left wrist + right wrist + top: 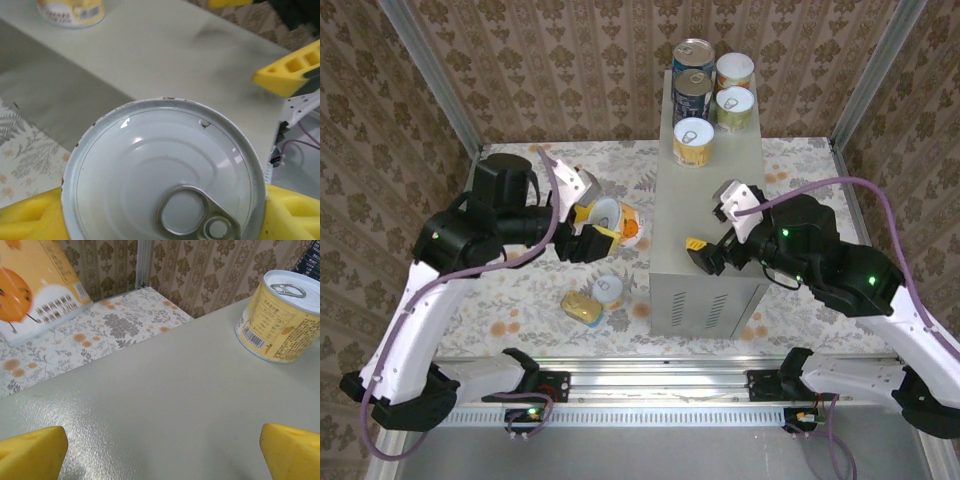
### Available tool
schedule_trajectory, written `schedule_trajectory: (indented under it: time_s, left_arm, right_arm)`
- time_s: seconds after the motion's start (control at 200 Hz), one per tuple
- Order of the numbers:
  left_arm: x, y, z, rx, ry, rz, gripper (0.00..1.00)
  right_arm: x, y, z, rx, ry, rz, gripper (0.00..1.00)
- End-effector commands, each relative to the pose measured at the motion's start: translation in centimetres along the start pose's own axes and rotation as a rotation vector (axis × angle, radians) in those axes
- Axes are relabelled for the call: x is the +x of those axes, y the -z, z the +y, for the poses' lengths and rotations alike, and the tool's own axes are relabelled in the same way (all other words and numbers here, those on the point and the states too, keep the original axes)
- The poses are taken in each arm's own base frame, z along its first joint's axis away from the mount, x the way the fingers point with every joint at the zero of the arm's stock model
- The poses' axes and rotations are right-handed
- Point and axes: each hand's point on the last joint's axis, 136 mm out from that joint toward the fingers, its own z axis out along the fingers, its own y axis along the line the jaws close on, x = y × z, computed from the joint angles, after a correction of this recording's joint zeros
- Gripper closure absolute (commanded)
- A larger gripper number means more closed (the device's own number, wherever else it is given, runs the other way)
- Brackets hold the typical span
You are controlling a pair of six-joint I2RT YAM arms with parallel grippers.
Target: Place and organize the canned foods onto the counter
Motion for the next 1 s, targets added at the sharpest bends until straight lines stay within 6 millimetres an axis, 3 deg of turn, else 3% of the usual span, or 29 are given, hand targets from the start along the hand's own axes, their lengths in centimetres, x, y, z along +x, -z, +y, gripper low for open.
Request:
schedule_trajectory:
  time_s: [0.0, 0.135, 0.315, 0.58, 0.995]
  left_arm:
    - [-1.7, 1.3, -2.9, 0.124, -0.082, -0.052, 1.00]
    - [-2.2, 2.0, -5.6, 0.265, -0.102, -0.063, 1.00]
    - [-1.8, 1.9, -7.5, 0.354, -0.120, -0.017, 1.00]
    - [-1.8, 0.8, -8.6, 0.404, -0.151, 0.021, 1.00]
    - [-2.3, -0.1, -9.5, 0.394, -0.237, 0.045, 1.00]
  right_arm:
    - [-0.9, 0.3, 1.7, -0.096, 0.040, -0.059, 0.00]
    - [-2.2, 1.1, 4.4, -0.251, 0.074, -0.134, 0.00]
    - [-3.8, 1.9, 7.2, -0.422, 0.099, -0.165, 0.00]
    - [-5.7, 1.6, 9.5, -0.527, 0.130, -0.174, 0.00]
    - [-5.4, -0.8, 11.5, -0.571, 0.159, -0.108, 0.00]
